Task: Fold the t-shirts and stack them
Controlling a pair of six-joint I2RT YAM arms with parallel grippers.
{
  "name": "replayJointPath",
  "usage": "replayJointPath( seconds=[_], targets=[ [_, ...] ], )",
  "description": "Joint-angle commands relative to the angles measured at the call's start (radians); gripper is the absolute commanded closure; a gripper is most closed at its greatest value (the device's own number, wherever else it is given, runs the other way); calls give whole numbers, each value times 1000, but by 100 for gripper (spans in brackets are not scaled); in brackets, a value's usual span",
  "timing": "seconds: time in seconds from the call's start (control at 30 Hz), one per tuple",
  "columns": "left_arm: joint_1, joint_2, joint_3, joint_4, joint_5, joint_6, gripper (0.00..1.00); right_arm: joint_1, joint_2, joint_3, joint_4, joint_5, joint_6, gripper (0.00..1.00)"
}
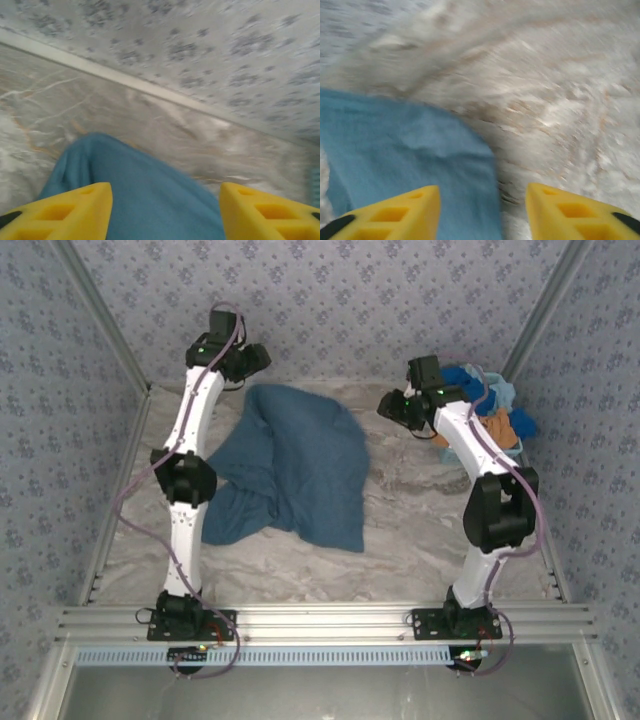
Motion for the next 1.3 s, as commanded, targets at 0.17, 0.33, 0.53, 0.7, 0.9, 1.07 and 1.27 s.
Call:
replayJointPath(
  seconds=[0.17,0.33,0.53,0.7,0.9,1.07,1.27],
  targets=[
    [-191,-234,-112,-580,-290,75,36,108,-249,-274,-57,67,32,43],
    [-195,-685,-1041,-179,-113,-66,34,248,-361,-555,-53,63,56,40],
    [-183,-916,-1591,200,7,-73,34,280,-356,-744,44,20,83,36],
    [-177,-916,-1722,442,89,-192,31,272,-277,-772,114,-49,114,35],
    [-226,-782,-1668,481,72,-277,30,251,-195,-787,154,-81,203,35],
    [-226,-668,-1603,360,11,-203,36,239,-125,-751,119,-59,219,37],
    [-225,-624,-1584,384,29,-184,63,240,-74,-743,143,-56,251,54]
  ],
)
